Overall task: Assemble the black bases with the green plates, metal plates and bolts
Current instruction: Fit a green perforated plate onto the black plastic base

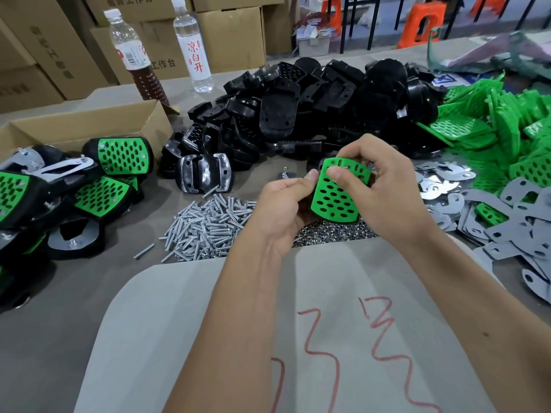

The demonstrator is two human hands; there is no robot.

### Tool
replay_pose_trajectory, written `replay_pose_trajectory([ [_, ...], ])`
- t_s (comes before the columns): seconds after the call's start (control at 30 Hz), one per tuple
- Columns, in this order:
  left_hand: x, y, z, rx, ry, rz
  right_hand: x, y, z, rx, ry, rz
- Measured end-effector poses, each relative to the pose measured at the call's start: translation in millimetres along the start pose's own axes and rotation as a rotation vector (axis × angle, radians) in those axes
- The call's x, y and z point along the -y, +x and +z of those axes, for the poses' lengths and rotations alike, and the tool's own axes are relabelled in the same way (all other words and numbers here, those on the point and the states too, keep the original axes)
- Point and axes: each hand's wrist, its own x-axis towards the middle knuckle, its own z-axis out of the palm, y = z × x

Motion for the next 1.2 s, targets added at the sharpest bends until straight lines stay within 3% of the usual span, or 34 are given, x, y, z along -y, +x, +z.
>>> replay_pose_trajectory([
  [0.23,0,0,1,-0.013,-0.03,-0.011,2,2,1,0.014,-0.094,-0.088],
  [0.37,0,4,5,-0.108,-0.057,-0.03,4,4,-1,0.065,-0.113,-0.131],
  [0.7,6,9,13,-0.262,-0.059,-0.028,1,6,-8,0.147,-0.061,-0.07],
  [1.07,1,3,10,-0.193,-0.064,-0.027,7,3,2,0.059,-0.202,-0.089],
  [1.2,1,0,-1,-0.05,-0.006,0.004,3,4,-1,0.041,-0.198,-0.073],
])
